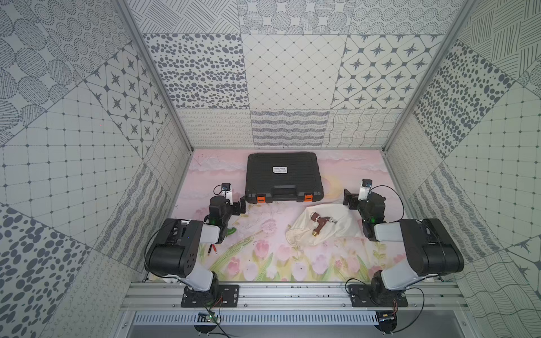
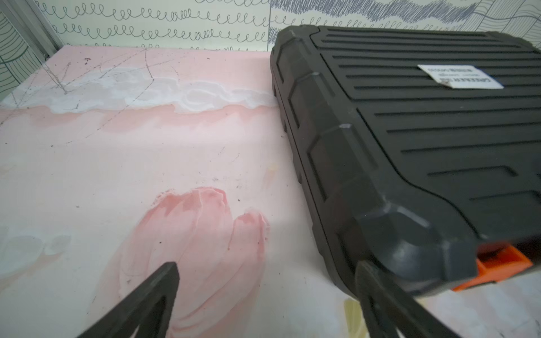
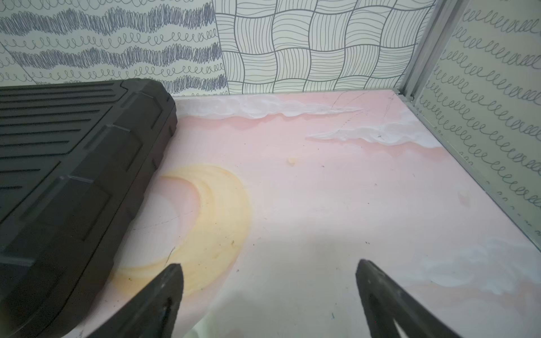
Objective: Close the soil bag
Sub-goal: Pick up the distractor from the center of the board.
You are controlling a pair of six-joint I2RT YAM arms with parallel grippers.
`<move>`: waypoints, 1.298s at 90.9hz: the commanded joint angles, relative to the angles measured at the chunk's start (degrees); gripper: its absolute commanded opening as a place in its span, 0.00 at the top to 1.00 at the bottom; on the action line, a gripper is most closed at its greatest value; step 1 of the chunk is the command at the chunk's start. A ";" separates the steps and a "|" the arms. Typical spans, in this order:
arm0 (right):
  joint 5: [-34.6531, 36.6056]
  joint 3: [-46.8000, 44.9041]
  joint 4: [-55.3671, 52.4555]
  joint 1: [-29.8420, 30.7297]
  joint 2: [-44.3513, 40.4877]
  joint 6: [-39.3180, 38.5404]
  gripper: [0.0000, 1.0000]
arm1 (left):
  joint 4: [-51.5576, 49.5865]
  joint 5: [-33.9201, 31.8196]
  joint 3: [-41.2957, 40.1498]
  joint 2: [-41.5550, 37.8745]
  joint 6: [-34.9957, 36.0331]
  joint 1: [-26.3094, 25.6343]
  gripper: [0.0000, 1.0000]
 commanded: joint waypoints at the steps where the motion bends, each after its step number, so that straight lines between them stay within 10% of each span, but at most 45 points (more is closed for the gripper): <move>1: -1.00 0.63 1.41 -0.28 0.51 -0.57 0.03 | 0.08 1.07 0.53 -0.26 -0.17 0.74 0.01; 46: 1.13 0.15 -0.15 0.84 -1.99 -1.25 0.03 | -2.20 1.95 -0.11 -3.71 -1.79 2.21 0.01; 59: 4.72 5.43 -20.78 5.16 -12.04 -2.09 0.03 | -16.89 -0.67 2.37 -16.48 -2.25 -0.55 0.01; 86: 4.90 18.81 -60.38 15.29 -23.26 8.48 0.03 | -46.79 -7.01 12.78 -31.32 -12.67 -18.05 0.01; 118: 7.08 21.90 -76.40 33.65 -21.33 18.45 0.06 | -58.31 -3.41 16.47 -26.77 -24.02 -38.44 0.01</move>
